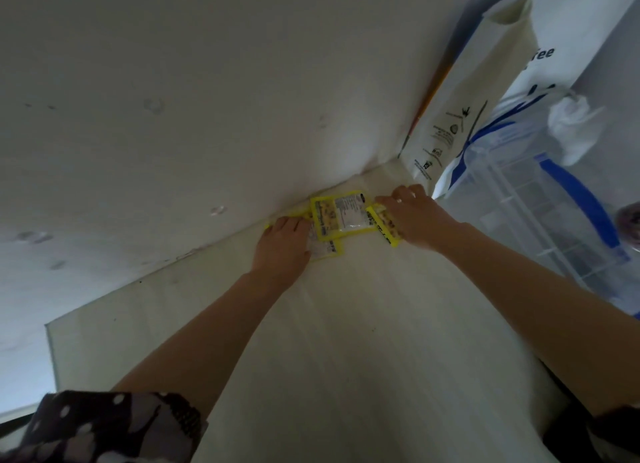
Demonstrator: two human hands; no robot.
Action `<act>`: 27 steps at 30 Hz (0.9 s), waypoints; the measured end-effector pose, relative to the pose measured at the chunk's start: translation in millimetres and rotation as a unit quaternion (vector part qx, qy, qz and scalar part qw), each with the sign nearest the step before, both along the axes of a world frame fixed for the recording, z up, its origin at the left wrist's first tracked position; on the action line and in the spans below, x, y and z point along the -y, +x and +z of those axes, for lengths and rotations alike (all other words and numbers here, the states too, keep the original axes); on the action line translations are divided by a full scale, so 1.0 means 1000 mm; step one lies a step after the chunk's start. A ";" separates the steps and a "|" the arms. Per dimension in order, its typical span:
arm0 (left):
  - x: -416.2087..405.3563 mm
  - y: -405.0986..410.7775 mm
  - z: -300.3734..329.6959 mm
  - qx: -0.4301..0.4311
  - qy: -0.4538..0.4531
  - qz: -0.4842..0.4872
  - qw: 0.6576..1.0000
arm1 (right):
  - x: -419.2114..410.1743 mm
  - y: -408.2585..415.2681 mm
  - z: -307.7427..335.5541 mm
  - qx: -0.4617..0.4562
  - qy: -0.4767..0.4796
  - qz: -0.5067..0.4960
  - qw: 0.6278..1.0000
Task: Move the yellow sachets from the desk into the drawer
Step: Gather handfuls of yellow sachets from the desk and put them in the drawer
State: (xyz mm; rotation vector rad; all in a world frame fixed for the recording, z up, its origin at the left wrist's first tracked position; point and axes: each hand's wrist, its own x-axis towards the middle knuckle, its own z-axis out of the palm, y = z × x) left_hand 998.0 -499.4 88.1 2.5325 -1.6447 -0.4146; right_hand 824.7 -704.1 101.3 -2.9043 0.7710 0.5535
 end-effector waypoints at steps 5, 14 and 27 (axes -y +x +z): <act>-0.020 -0.009 0.003 0.020 -0.012 -0.012 1.000 | -0.014 -0.005 0.009 0.002 -0.017 -0.025 1.000; -0.038 -0.008 0.006 0.060 -0.021 -0.001 0.998 | -0.026 -0.008 0.026 0.045 0.035 0.032 0.998; 0.002 0.014 0.011 -0.007 0.072 -0.023 0.997 | -0.035 0.061 0.029 -0.017 0.029 0.105 0.994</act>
